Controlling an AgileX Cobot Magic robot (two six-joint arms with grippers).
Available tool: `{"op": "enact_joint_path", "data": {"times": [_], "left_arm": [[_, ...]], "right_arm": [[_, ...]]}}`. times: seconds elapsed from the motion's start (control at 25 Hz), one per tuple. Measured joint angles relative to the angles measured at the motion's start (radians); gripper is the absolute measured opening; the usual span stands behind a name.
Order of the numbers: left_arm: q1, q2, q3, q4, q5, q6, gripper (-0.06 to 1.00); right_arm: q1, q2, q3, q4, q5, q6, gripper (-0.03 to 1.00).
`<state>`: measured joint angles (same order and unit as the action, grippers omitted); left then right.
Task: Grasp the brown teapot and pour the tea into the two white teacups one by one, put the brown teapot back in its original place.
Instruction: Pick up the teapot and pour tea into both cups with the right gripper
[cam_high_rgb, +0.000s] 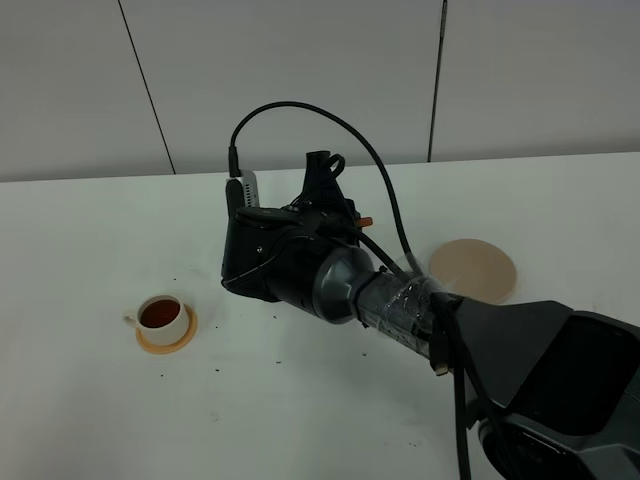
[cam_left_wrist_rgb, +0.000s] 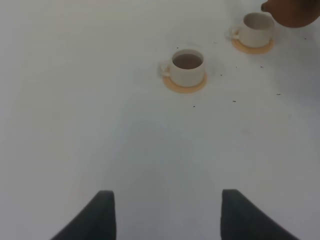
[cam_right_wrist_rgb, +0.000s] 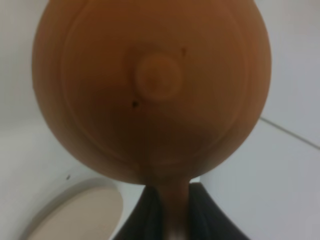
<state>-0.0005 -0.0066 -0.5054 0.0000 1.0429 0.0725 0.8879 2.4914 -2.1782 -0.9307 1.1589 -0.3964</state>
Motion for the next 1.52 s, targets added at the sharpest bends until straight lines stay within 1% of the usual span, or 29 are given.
{"op": "enact_joint_path", "data": {"times": [0.88,1.08,1.52], "left_arm": [[0.000,0.000,0.000,0.000,0.000,0.000,0.53],[0.000,0.000,0.000,0.000,0.000,0.000,0.53],[0.000,0.000,0.000,0.000,0.000,0.000,0.53]], "right_arm": [[0.008,0.000,0.000,-0.016,-0.007,-0.063,0.09],[0.008,0.000,0.000,-0.016,-0.007,-0.101,0.09],[0.007,0.000,0.000,-0.044,-0.007,-0.108,0.09]]}}
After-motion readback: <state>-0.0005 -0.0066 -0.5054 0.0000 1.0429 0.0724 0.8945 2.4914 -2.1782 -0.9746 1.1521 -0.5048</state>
